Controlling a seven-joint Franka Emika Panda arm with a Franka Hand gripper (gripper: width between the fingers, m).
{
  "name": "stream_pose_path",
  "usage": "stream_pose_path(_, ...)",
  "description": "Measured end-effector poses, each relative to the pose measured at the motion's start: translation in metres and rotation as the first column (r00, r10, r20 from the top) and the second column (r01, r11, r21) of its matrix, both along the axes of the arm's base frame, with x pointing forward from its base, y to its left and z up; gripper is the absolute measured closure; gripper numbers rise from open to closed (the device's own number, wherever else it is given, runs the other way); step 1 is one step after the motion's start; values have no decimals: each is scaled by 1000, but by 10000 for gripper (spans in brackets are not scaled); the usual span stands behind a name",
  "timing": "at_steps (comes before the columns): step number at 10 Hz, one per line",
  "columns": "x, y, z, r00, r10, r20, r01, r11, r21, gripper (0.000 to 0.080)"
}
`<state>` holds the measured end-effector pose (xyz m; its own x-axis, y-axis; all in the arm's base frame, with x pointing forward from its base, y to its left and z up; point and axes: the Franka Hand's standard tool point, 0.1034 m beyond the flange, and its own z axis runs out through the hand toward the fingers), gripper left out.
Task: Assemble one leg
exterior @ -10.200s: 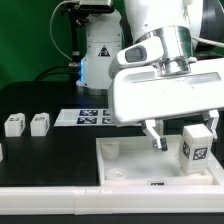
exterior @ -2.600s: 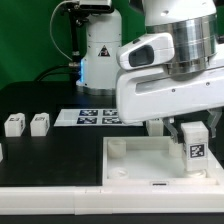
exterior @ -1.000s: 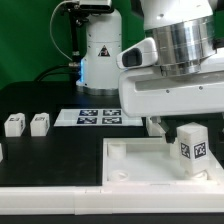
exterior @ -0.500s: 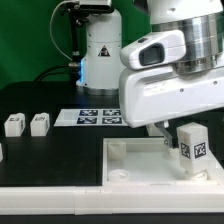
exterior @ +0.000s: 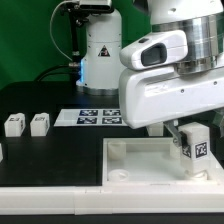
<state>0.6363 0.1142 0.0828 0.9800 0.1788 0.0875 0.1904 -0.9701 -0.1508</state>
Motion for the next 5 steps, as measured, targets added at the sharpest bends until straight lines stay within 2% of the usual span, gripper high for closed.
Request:
stream_pose_path(4, 0, -3, -1, 998, -61, -10, 61, 998, 2, 505)
stream_pose_path(5, 0, -4, -1, 981, -193, -31, 194, 981, 5, 505)
